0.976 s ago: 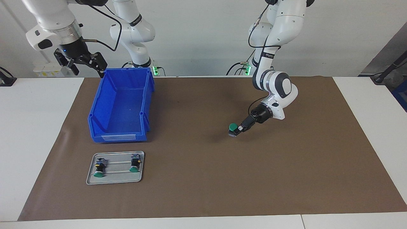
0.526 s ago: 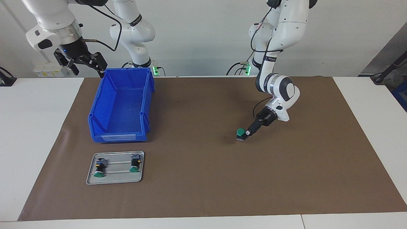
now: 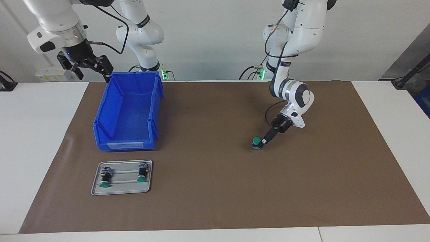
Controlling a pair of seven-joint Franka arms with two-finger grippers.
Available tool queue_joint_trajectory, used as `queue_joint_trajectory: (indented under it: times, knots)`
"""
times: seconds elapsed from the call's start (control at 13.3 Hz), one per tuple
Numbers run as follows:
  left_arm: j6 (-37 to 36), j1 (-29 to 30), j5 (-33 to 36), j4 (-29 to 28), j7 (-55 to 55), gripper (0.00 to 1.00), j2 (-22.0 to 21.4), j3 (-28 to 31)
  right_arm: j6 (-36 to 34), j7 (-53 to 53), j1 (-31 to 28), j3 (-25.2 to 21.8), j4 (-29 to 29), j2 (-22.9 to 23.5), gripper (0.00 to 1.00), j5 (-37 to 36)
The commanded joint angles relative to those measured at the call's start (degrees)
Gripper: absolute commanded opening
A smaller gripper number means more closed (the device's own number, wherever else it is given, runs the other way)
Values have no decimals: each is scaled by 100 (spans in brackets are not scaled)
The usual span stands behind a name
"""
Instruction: Place and press button with both arms
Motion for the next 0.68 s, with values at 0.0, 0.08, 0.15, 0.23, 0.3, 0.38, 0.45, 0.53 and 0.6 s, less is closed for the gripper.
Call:
queue_joint_trajectory:
  times: [0.0, 0.08, 0.15, 0.23, 0.3, 0.38, 0.45, 0.53, 0.6]
  knots:
    - [-76, 106, -136, -223, 272, 0, -193, -46, -82, -38, -89, 52, 63, 14, 100, 123]
    - [-119, 141, -136, -258, 290, 11, -202, -37, -82, -38, -89, 52, 72, 14, 100, 123]
    - [-155, 159, -136, -258, 290, 47, -246, -45, -82, -38, -89, 61, 72, 14, 100, 123]
    - [-94, 159, -136, -258, 255, 51, -325, -37, -82, -38, -89, 52, 72, 14, 100, 123]
    - [-50, 159, -128, -258, 220, 54, -412, -37, -82, -38, -89, 52, 72, 14, 100, 123]
    - [11, 159, -128, -250, 194, 54, -483, -28, -82, -38, -89, 52, 72, 14, 100, 123]
    - [186, 150, -101, -224, 176, 55, -536, -28, -82, -38, -89, 61, 72, 14, 100, 123]
    - [388, 132, -75, -206, 167, 57, -597, -28, -82, -38, -89, 61, 72, 14, 100, 123]
    - [529, 115, -66, -197, 158, 57, -650, -37, -82, -38, -89, 61, 72, 22, 100, 123]
